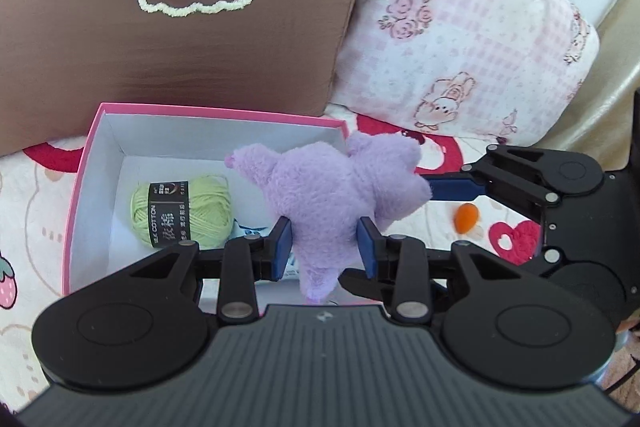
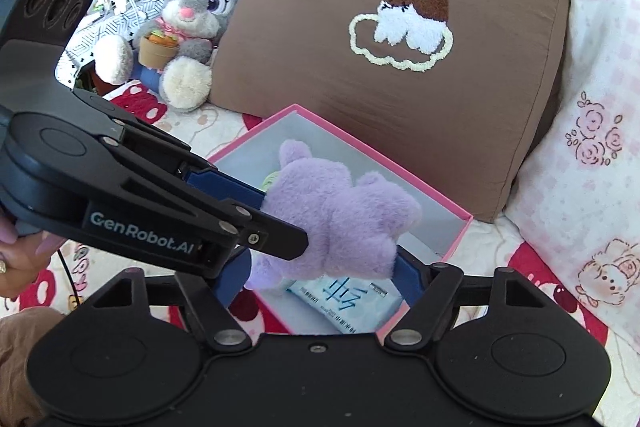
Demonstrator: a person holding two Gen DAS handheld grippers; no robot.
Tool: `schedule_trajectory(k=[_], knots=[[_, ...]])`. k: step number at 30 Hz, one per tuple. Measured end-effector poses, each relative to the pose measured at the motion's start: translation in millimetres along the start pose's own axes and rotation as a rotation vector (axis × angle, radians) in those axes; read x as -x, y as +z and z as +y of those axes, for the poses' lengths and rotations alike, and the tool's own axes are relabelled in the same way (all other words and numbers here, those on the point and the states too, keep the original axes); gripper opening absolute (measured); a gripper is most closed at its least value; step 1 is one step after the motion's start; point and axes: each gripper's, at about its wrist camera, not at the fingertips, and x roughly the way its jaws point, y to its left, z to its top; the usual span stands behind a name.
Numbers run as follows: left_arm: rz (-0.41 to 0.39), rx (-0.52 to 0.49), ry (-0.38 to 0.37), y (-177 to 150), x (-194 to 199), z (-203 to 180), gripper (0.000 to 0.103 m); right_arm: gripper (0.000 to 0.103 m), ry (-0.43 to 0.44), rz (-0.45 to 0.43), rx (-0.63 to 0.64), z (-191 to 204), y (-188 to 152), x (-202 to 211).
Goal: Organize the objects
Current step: 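Lift the plush toy with the left gripper and carry it over the pink box, then lower the plush toy into the pink box and open the left gripper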
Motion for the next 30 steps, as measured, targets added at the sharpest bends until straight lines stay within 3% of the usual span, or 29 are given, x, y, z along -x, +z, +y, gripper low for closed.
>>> schedule_trajectory(k=[11, 20, 23, 30], knots=[[0.097, 0.044, -0.007, 36.5, -84.7, 45.5, 0.035, 0.056, -0.099, 0.099, -0.005, -25.4, 10.6, -74.4], [0.162, 0.015, 0.013, 44.1, -138.9, 62.3, 0.035, 0.055, -0.164, 0.195, 0.090, -27.2, 11.2, -126.9], [0.157, -0.036, 0.028, 42.2, -146.9, 60.6, 0.035, 0.055, -0.159, 0.203, 0.103, -27.7, 9.1, -133.1], [0.155, -0.046, 0.063, 37.0, -157.5, 63.2, 0.035, 0.055, -0.152, 0.211, 0.127, -27.6, 6.3, -142.3]])
